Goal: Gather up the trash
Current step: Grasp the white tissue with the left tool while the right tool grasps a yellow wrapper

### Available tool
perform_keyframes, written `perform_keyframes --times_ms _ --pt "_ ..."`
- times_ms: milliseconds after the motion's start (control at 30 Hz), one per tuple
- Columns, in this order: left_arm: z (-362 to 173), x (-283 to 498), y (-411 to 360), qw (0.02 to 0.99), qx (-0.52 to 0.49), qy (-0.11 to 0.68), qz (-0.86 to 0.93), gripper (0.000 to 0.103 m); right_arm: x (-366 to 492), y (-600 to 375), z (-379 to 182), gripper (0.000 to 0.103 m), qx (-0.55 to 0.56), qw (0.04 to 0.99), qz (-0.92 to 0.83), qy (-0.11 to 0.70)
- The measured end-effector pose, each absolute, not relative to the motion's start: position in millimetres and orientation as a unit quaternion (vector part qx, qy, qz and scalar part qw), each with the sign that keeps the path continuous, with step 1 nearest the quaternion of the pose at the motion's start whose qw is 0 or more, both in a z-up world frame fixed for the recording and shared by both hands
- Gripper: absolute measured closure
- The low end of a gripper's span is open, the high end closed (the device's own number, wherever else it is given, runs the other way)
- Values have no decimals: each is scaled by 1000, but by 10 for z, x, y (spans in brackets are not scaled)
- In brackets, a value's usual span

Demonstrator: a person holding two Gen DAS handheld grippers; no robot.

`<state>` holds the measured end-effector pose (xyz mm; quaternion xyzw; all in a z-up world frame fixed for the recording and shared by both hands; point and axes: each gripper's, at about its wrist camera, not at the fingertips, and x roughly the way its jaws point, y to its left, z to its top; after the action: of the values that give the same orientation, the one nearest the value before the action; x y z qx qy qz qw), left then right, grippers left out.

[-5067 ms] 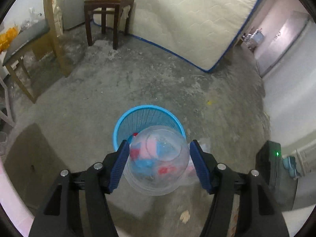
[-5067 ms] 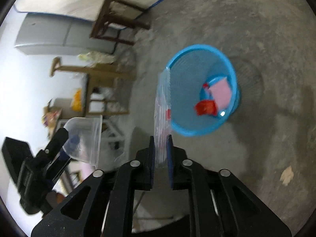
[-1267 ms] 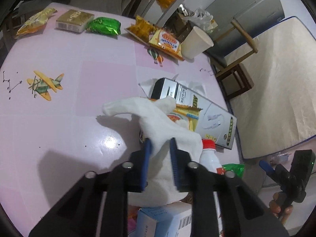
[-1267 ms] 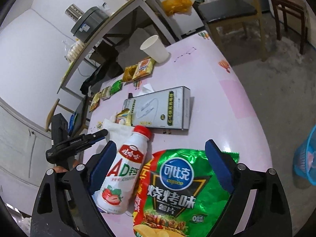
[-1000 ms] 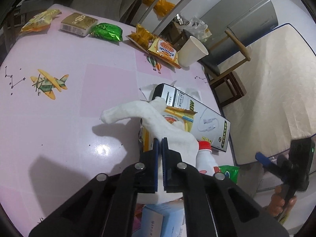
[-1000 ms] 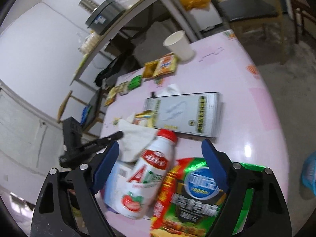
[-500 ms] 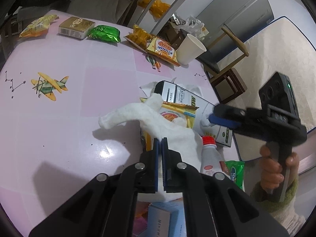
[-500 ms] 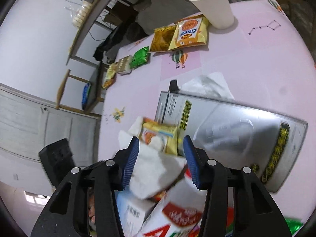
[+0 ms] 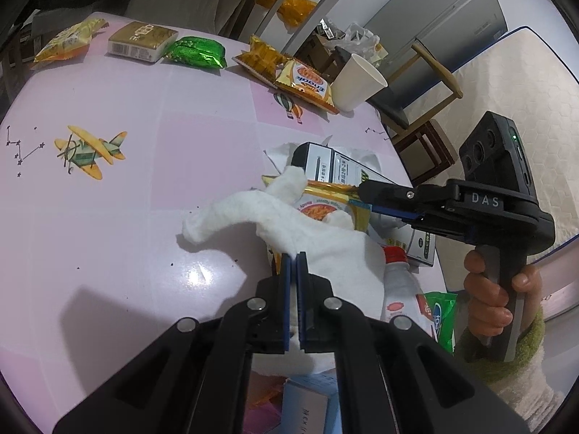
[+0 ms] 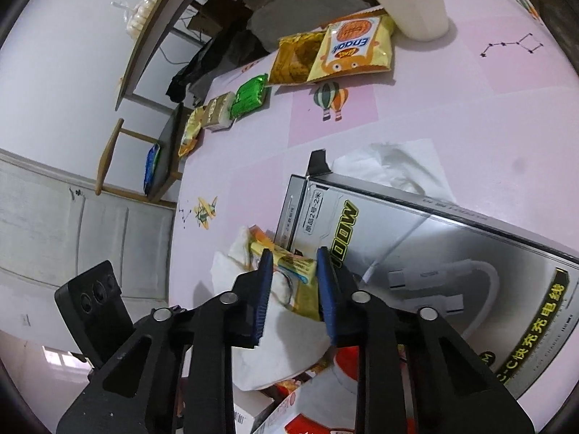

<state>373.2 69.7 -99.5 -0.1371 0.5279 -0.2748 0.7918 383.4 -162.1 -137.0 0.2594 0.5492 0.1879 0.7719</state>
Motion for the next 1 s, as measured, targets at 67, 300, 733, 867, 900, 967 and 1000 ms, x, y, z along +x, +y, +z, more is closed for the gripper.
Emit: perform_keyframes --times_ms 67,300,733,867,900,967,1000 --pt "-1004 3733 697 792 -137 529 -274 101 3835 -1593 -1378 88 252 773 186 551" --pt "-928 3699 751 800 -147 511 -280 101 3786 -1498 -1301 95 221 795 183 534" --pt "-217 3470 901 849 -175 389 -313 101 3652 -1542 -944 98 202 850 156 461" --pt "-48 3391 952 861 -172 364 -311 101 3607 -1602 -832 99 210 858 153 443" --pt "2 3365 968 866 -168 356 -309 101 3595 -1613 -803 99 211 860 152 439" --pt "83 3311 992 873 -162 345 -304 101 3573 -1643 -738 99 214 863 150 431" --pt "112 3285 1007 876 -159 340 -302 101 3553 -1653 -709 99 216 865 150 428"
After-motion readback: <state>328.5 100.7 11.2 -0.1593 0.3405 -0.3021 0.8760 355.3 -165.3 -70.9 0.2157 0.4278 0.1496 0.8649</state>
